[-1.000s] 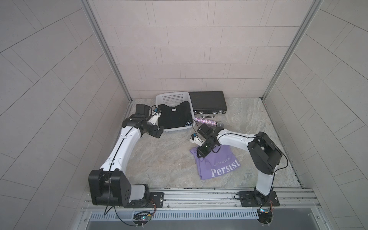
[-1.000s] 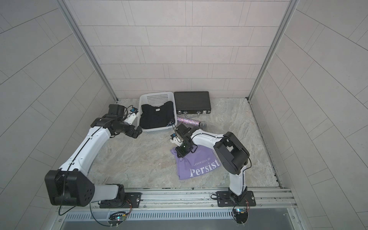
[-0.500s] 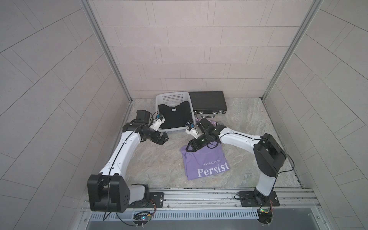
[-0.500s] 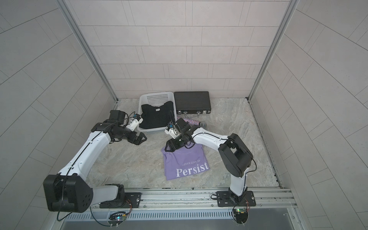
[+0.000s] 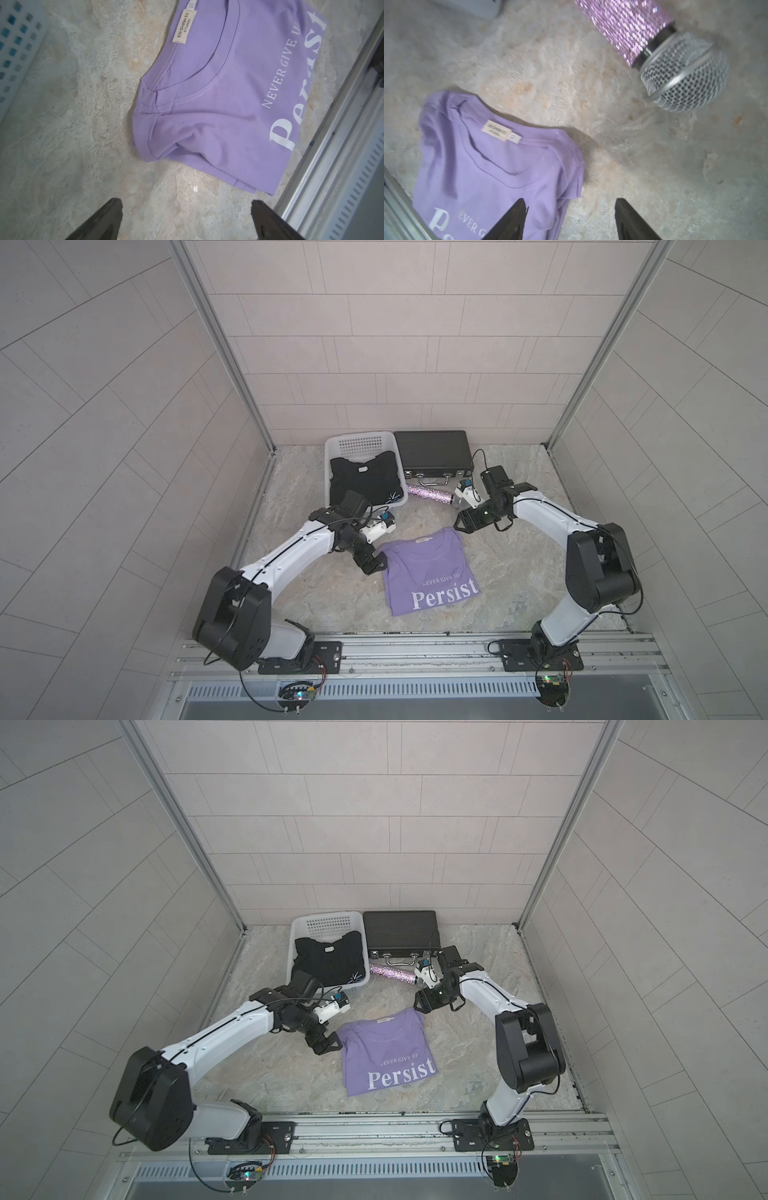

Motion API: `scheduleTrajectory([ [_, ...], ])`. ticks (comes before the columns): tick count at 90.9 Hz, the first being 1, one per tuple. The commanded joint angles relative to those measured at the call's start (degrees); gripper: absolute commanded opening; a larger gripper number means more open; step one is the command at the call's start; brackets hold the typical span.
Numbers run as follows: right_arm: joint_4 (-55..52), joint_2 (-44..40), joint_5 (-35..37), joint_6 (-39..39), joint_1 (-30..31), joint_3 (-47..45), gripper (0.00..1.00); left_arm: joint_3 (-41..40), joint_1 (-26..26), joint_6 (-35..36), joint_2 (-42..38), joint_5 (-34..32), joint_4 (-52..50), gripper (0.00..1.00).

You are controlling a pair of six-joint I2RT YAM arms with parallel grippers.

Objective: Put the folded t-shirts into the basket
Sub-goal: Move the T-shirt to the center of the board, then pick up the T-shirt from the center of the board.

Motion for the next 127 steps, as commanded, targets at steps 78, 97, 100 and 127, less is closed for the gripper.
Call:
scheduleTrajectory([
  [78,-3.46,12.06,-3.64,-3.46,4.55,2.28,0.54,5.34,-1.88,-1.94,12.59,-3.48,1.5,1.0],
  [97,-3.13,12.16,-3.42,-3.84,6.23,2.13,0.46,6.4,-2.73,-0.6,16.05,-5.81,2.72,1.0],
  [100,-3.09,12.15,-3.28,-3.91,6.21,2.02,0.46,6.4,-2.72,-0.48,16.3,-5.92,3.06,1.0],
  [127,-2.48,11.54,-2.29,-3.99,6.25,1.61,0.45,6.78,-2.73,0.01,19.82,-6.95,2.66,0.99],
])
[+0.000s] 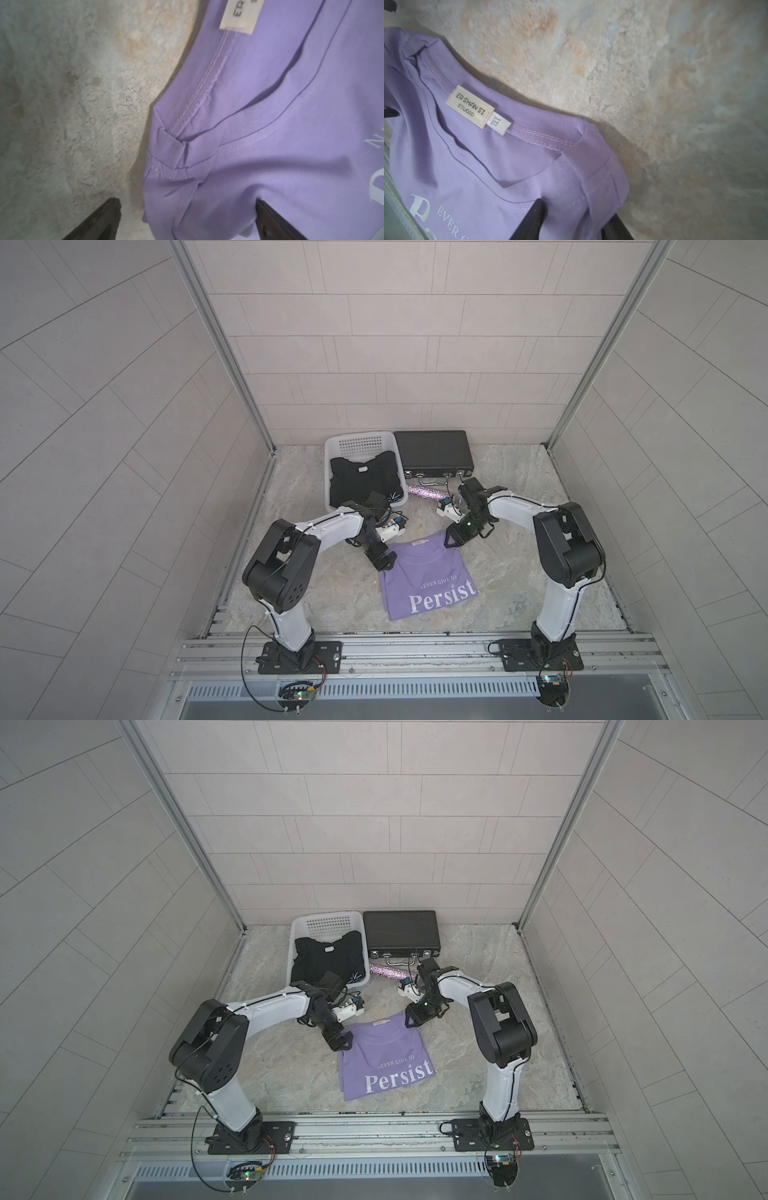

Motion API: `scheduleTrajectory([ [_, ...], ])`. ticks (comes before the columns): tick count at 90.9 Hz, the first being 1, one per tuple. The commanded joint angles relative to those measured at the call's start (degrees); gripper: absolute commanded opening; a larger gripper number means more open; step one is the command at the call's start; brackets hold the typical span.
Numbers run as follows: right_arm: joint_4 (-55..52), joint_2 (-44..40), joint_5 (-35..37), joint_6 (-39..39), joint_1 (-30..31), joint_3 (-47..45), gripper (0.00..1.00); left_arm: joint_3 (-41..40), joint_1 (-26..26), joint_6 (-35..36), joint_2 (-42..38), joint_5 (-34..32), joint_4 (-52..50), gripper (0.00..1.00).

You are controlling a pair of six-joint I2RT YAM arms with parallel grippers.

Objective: Put the folded t-shirts into the basket
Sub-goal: Pick up the T-shirt from the center of the board.

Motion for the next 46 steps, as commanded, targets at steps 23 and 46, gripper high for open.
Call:
scheduleTrajectory([
  [23,0.63,1.0,1.03,-0.06,0.3,-1.06,0.43,-1.88,-0.29,0.54,2.3,1.4,0.0,0.74],
  [46,2.23,0.69,1.0,1.12,3.14,-1.3,0.31,-1.76,-0.37,-0.65,-0.25,5.79,-0.45,0.42],
])
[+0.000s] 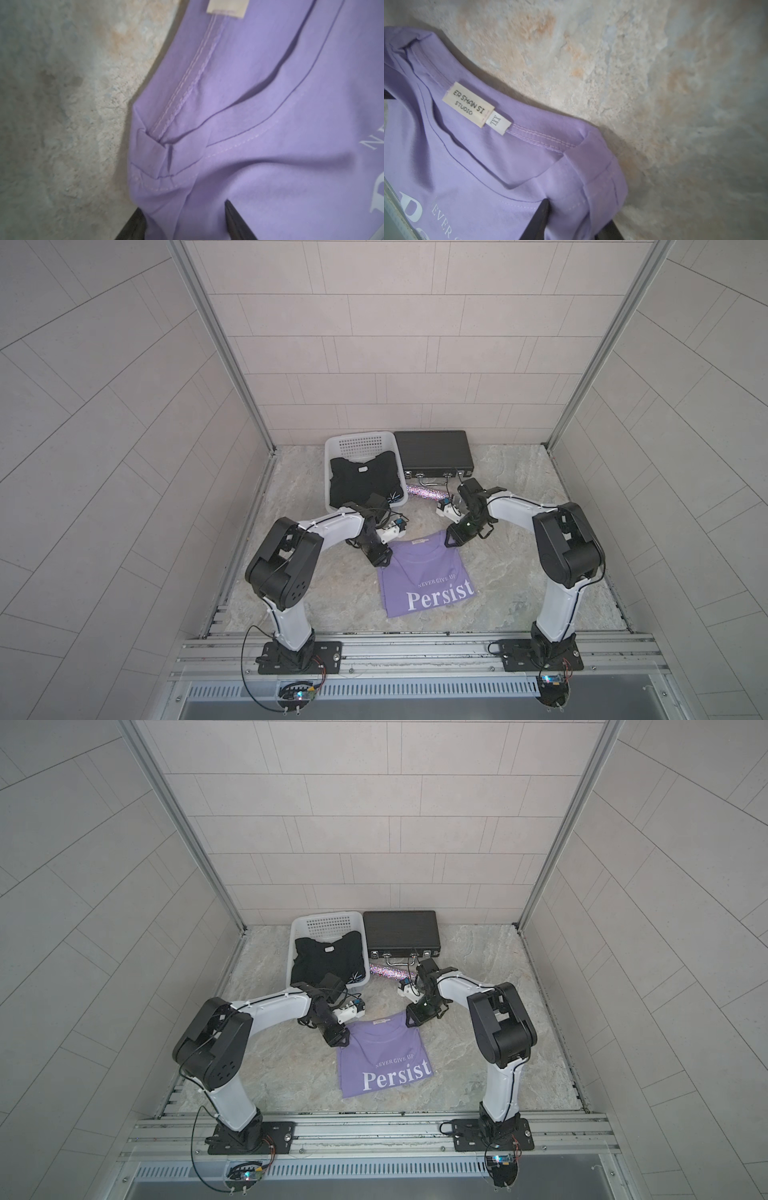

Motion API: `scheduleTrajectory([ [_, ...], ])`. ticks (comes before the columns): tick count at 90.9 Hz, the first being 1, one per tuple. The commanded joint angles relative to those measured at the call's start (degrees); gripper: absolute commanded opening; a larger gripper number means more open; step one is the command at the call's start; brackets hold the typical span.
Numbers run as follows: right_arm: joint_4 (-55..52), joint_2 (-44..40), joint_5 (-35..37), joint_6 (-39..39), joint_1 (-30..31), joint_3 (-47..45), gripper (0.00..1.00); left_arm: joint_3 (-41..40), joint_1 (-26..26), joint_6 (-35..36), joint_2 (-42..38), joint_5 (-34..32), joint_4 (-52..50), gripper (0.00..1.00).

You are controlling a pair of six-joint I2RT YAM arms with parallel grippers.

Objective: Put the folded t-shirts into the basket
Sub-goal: Pick up the T-shirt from the center of the board.

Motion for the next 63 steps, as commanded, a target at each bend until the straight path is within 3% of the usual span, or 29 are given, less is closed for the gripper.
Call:
scheduleTrajectory([
  [1,1.06,0.72,0.35,0.62,2.48,-0.87,0.3,-0.89,-0.31,-0.78,-0.92,3.21,-1.31,0.41],
  [28,3.5,-4.25,-0.79,0.11,2.92,-2.44,0.06,0.27,0.08,-1.31,-2.53,4.77,-2.25,0.0],
  [40,6.38,-10.4,-2.91,-0.53,2.07,-4.92,0.0,0.84,0.6,-0.72,-5.05,5.29,-3.85,0.0],
  [63,12.86,-19.59,-5.07,1.66,1.95,-7.58,0.0,4.96,2.14,0.33,-9.78,3.31,-9.2,0.0],
])
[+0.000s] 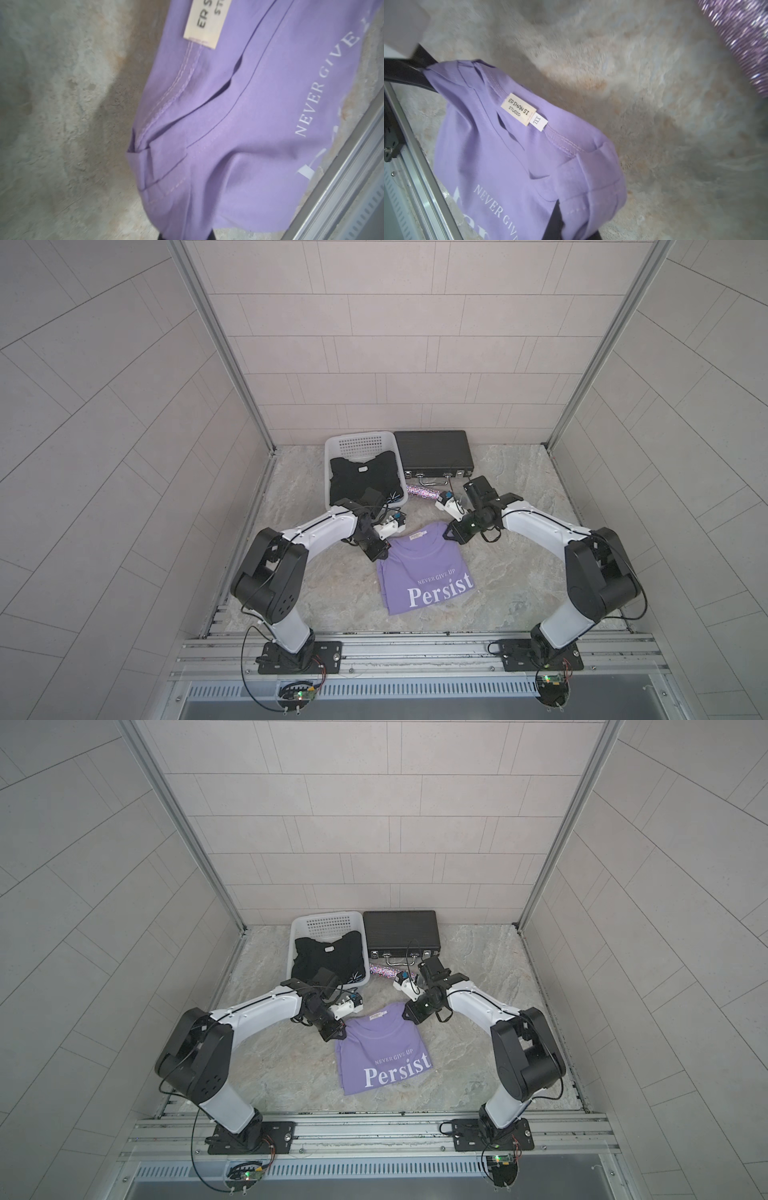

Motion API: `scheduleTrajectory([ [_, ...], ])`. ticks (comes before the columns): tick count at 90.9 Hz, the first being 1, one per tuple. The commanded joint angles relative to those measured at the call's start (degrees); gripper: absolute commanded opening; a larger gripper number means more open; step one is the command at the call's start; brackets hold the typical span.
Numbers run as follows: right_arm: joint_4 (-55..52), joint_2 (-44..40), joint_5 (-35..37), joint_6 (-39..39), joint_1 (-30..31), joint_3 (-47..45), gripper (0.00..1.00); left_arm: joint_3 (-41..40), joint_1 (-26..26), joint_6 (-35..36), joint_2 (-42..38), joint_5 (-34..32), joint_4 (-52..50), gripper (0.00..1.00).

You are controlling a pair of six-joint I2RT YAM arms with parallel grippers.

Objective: Put the folded t-shirts into the basket
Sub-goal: Pick up the T-shirt from the center of the board, then place the T-shirt in the bin.

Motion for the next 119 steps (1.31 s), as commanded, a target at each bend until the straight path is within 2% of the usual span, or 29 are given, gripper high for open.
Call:
scheduleTrajectory([
  [1,4.99,-3.14,-2.39,1.26,-0.04,-0.28,0.0,3.09,0.97,1.34,-2.79,0.01,-4.27,0.0],
  [49,12.9,-8.02,-1.8,10.25,2.14,4.46,0.0,15.24,6.95,3.6,-10.61,-4.04,-16.55,0.0],
  [77,14.47,-7.43,1.67,16.11,5.12,13.83,0.0,25.21,11.28,5.92,-12.74,-8.92,-21.89,0.0],
  [94,12.05,-2.8,4.54,19.18,6.79,23.54,0.0,34.61,16.34,7.11,-8.93,-8.35,-25.1,0.0],
  [119,4.99,8.65,7.14,23.16,9.27,40.55,0.0,51.29,22.85,8.53,3.53,-6.26,-32.0,0.0],
])
